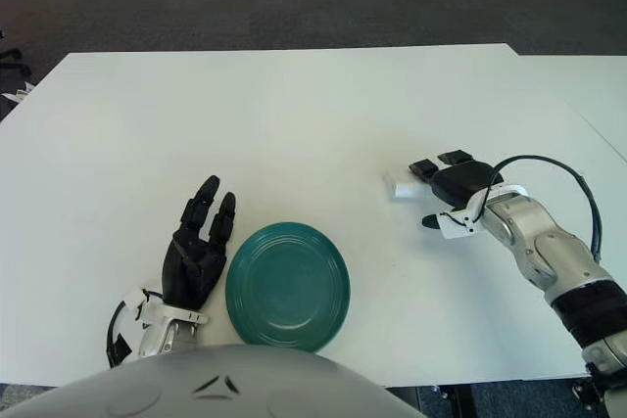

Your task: Put the charger into the plate.

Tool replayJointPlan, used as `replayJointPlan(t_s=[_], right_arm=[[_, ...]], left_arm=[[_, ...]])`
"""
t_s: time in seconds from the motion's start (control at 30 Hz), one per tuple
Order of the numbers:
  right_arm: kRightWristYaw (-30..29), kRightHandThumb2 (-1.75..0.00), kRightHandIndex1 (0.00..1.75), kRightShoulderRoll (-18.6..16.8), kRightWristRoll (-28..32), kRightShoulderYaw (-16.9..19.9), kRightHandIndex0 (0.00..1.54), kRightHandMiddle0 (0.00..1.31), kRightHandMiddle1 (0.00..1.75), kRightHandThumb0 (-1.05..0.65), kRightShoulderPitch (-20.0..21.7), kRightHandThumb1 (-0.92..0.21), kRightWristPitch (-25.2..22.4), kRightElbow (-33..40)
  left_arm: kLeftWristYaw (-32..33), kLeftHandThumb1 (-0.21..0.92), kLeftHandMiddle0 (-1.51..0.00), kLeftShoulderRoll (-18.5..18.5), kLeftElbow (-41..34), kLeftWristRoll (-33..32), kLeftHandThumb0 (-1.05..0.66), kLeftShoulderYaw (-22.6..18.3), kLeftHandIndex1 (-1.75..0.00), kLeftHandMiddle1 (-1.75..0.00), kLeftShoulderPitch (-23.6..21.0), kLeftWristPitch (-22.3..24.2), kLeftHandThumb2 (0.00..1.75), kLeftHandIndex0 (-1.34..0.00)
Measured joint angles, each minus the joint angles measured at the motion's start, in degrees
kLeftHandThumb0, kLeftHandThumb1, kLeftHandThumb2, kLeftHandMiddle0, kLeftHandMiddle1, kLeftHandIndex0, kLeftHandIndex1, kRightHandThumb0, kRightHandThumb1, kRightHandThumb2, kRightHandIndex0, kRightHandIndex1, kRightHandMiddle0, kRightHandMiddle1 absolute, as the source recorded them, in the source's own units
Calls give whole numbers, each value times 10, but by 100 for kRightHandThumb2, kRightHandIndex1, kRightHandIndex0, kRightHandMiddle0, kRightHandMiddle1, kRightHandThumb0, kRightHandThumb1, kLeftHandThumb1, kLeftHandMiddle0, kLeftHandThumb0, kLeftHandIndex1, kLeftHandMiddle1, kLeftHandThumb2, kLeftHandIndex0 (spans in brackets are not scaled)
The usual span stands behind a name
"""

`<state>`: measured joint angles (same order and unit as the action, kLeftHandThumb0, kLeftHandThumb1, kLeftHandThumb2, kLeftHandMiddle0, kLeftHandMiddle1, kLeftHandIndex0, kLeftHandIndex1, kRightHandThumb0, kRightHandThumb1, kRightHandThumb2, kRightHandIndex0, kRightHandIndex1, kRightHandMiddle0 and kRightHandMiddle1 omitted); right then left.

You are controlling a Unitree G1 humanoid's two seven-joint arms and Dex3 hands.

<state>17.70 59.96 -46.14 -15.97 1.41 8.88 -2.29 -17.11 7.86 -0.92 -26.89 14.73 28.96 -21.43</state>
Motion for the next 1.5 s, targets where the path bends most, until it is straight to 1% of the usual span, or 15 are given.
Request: replayJointPlan(t_s=[0.23, 0.43, 0.67, 0.9, 1.23, 1.5], right_arm=[[2, -82, 13, -1, -4, 2, 35, 0, 55, -96, 3, -92, 8, -10], [2, -81, 11, -7, -5, -1, 34, 0, 54, -95, 19, -92, 16, -30], [-6, -79, 10, -21, -9, -1, 34, 0, 52, -94, 27, -92, 12, -45], [-17, -77, 8, -34, -15, -1, 37, 0, 56, -95, 30, -92, 1, -50], [-26, -81, 6, -42, -18, 3, 37, 0, 56, -97, 27, -92, -6, -45], [-33, -84, 1, -43, -19, 4, 29, 0, 53, -100, 27, -92, 6, -46]], left_arm=[[-10, 92, -12, 0, 11, -4, -100, -1, -43, -1, -1, 0, 111, 0], [-10, 92, -13, 0, 12, -4, -99, -6, -44, -1, -1, 0, 110, 0], [-9, 92, -14, 0, 13, -2, -99, -9, -48, -1, -2, 0, 110, 0], [-9, 92, -15, -3, 15, 1, -99, -12, -49, -1, -7, 0, 109, 0], [-8, 92, -16, -4, 17, 3, -99, -14, -53, -1, -10, 0, 109, 0], [-5, 92, -18, -5, 18, 3, -99, -14, -59, -1, -12, 0, 109, 0]])
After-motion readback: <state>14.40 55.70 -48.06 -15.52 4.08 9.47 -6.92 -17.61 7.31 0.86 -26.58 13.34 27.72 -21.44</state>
